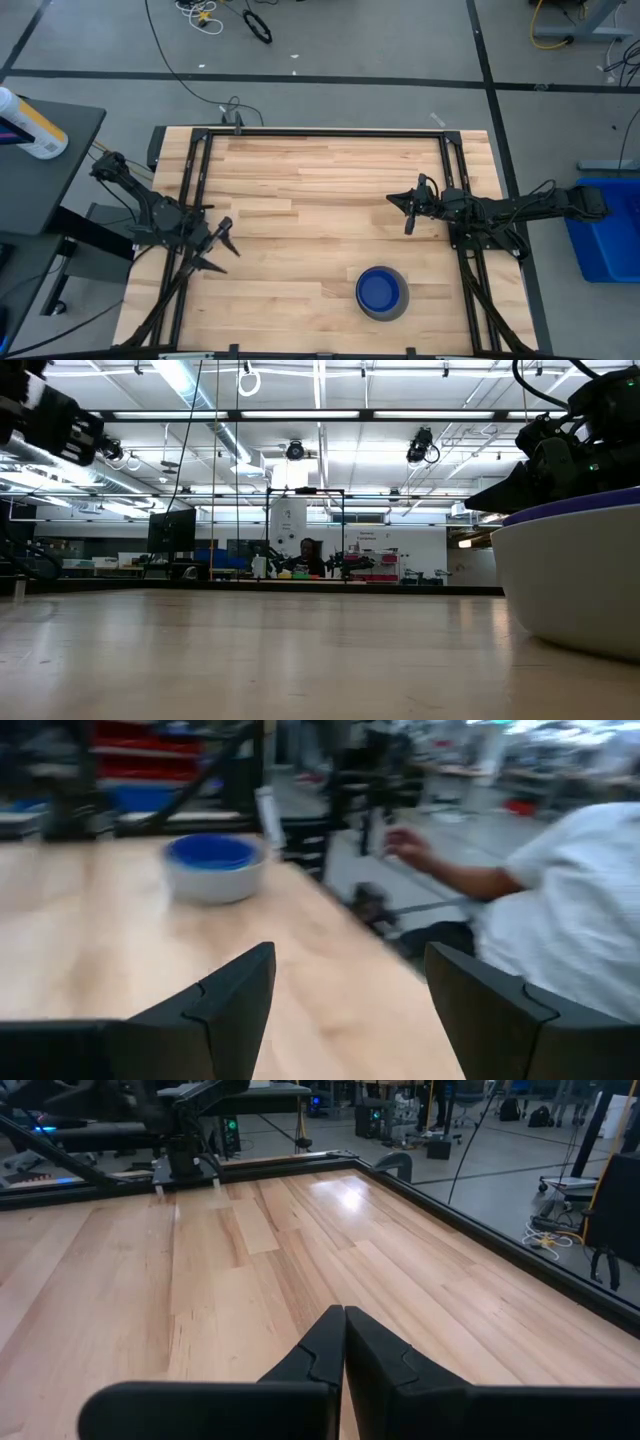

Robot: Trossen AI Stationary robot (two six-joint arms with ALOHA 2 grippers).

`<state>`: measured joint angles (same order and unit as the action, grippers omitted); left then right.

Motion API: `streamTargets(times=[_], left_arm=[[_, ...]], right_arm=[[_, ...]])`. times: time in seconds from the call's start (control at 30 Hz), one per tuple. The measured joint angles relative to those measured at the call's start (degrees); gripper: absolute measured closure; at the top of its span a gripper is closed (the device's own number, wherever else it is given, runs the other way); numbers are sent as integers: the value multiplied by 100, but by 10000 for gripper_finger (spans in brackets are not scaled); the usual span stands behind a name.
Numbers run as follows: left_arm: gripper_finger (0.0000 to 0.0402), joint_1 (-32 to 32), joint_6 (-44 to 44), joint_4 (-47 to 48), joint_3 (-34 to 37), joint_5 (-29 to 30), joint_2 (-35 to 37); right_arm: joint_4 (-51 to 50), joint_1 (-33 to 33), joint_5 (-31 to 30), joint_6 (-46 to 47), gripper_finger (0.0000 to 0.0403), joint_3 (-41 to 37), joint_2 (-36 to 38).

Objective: Nest bowls inside each other
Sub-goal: Return to Home Position

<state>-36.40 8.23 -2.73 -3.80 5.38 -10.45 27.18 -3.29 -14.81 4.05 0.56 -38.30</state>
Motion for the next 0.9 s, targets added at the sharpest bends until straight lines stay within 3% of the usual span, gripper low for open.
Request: streamTargets(times=[0.13, 0.27, 0.53, 0.73, 0.9], left_arm=[[139, -1, -255, 85, -1, 457, -32], [139, -1, -544, 526, 36, 458, -49], [138, 58, -502, -142, 326, 1012, -24], [138, 515, -904, -453, 329, 935, 95], [138, 1379, -858, -284, 333, 207, 119]], right_arm=[[0, -1, 0, 0, 384, 0, 0], [0, 0, -2, 0, 384, 0, 0], [0, -2, 0, -63, 384, 0, -2], [-13, -2, -2, -66, 384, 0, -2], [0, -1, -2, -66, 384, 0, -2]])
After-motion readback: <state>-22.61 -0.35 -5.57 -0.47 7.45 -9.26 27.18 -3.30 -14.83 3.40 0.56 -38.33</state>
